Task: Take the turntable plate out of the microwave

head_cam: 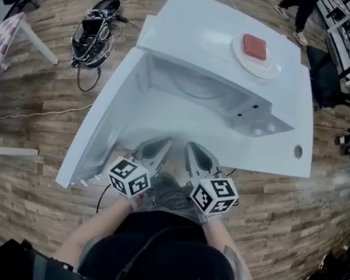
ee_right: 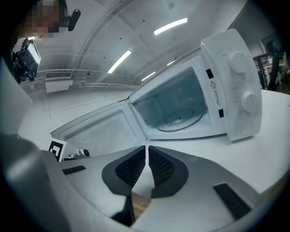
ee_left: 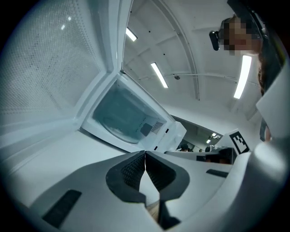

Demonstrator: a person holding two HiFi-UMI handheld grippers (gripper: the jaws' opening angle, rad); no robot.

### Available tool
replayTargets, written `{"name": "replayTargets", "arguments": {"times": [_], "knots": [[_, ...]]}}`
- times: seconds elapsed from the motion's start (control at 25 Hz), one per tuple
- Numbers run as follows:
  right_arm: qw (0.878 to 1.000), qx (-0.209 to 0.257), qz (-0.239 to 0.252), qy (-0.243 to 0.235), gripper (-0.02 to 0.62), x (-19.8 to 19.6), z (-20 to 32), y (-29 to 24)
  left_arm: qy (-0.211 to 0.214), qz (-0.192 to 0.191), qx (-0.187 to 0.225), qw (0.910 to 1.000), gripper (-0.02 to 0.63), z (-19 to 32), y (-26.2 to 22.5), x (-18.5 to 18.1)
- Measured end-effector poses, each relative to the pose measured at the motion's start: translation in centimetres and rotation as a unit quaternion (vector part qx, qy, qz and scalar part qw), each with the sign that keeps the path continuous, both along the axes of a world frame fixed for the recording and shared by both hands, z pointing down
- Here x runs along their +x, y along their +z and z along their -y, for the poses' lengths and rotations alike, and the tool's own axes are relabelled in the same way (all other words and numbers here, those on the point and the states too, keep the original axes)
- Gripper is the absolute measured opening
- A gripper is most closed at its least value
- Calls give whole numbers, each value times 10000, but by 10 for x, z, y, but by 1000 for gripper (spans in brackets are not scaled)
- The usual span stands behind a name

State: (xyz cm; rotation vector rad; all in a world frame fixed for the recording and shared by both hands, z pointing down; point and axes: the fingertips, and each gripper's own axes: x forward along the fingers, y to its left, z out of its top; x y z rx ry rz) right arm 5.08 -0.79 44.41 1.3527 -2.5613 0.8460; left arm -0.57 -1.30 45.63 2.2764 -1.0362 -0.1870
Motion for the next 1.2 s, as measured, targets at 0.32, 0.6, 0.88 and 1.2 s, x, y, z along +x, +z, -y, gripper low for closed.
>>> {"name": "replayTargets", "arguments": {"times": [0.32, 0.6, 0.88, 1.2], "knots": [[9998, -63, -62, 183, 21, 23, 43, 11, -215, -23, -151, 9997, 12, 37, 13, 9], [9985, -336, 97, 412, 23, 38, 61, 31, -409, -140, -223, 9988, 12, 68, 19, 20], [9960, -424, 353, 709, 34, 49, 69, 39, -594, -157, -354, 9975, 14, 76, 27, 16], [9934, -140, 317, 1092, 88, 57, 93, 34, -745, -269, -426, 9959, 14, 86, 29, 10]]}}
